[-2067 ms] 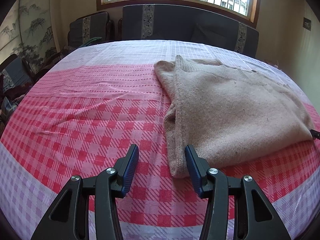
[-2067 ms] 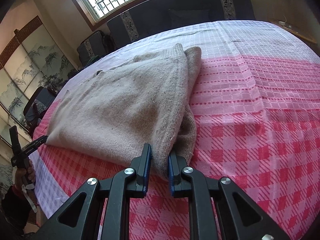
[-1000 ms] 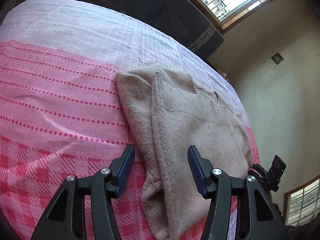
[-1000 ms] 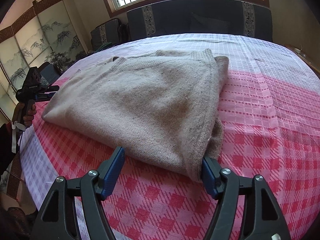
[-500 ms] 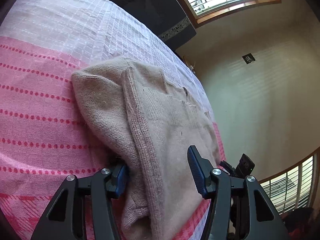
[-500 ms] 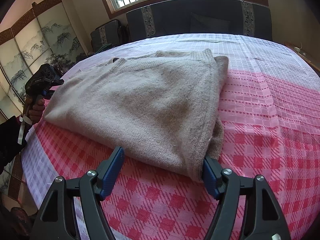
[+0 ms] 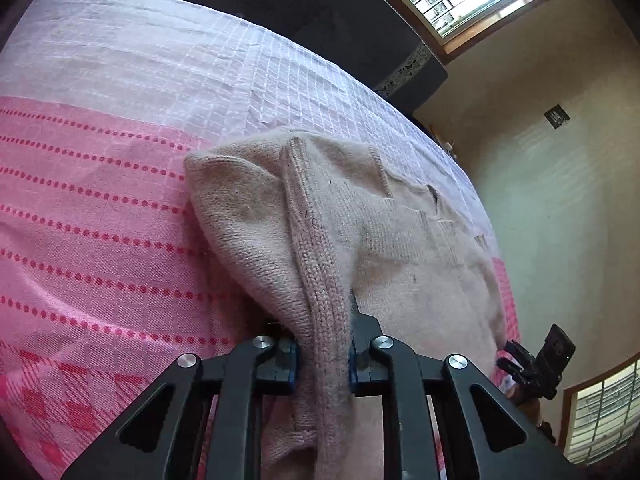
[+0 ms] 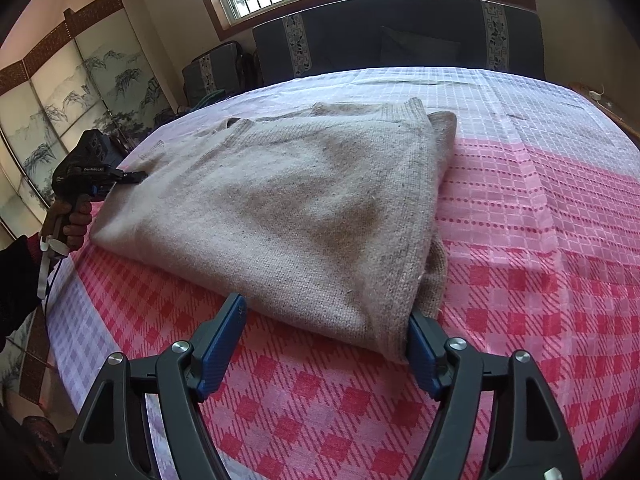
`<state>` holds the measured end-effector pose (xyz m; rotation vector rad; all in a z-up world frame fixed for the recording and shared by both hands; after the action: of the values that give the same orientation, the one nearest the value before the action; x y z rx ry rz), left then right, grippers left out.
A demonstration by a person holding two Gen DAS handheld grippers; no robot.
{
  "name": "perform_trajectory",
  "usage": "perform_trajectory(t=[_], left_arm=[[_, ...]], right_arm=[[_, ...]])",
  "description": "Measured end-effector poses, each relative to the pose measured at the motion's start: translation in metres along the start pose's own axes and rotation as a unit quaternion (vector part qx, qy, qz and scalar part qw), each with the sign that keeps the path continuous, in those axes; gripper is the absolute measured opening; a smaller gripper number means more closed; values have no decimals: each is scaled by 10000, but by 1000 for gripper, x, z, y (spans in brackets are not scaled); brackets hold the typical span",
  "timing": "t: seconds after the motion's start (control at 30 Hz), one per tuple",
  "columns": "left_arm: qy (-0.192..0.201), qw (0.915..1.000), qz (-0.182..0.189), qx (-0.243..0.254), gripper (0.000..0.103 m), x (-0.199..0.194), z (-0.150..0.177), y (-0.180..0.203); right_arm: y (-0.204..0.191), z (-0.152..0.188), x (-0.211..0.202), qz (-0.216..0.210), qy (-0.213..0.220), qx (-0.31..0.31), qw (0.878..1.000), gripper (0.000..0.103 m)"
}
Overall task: Fold small clothes
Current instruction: 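Grasp the folded sweater end with the left gripper, then lift the held sweater end with the left gripper and fold it over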
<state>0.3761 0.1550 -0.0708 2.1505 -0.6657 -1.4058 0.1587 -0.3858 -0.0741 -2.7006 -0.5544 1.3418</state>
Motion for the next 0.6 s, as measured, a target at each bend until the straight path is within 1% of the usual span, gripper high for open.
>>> perform_trajectory(t=[0.07,0.1,0.17,0.23,0.33,0.43,0.6], left_arm=[[189,9997,-56,-150,17,-6,1,12],[281,9995,-51,-151,17,-10,1,20],[404,9989,-208,-71,17,-18,2,37],[418,9988,-236,-139,17,-22,3,53],[467,9979,-428,-99,17,-27,4,80],[498,9967,-645,11,17,-28,7,111],[472,9953,-823,-192,17,-21,0,140]], right_arm=[[3,0,-2,-52,26,59,10000,71],[5,1,-4,-61,63,119,9999,71],[11,2,-11,-101,219,307,9992,73],[21,4,-23,-315,551,550,9965,73],[37,8,-36,-623,949,939,9891,73],[45,9,-39,-737,1054,1139,9851,73],[40,9,-40,-787,1075,962,9864,73]])
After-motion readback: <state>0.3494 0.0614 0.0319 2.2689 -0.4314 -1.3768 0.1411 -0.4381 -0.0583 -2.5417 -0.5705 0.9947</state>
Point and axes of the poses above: each gripper's, at about its wrist camera, not at the fingertips, and x roughly the way its jaws point, y to its right, z to its underside, the point moved 1 cm from there along x, roughly the way its jaws point, and after that the axes turned 2 degrees about -x, right-handed, at the moved point
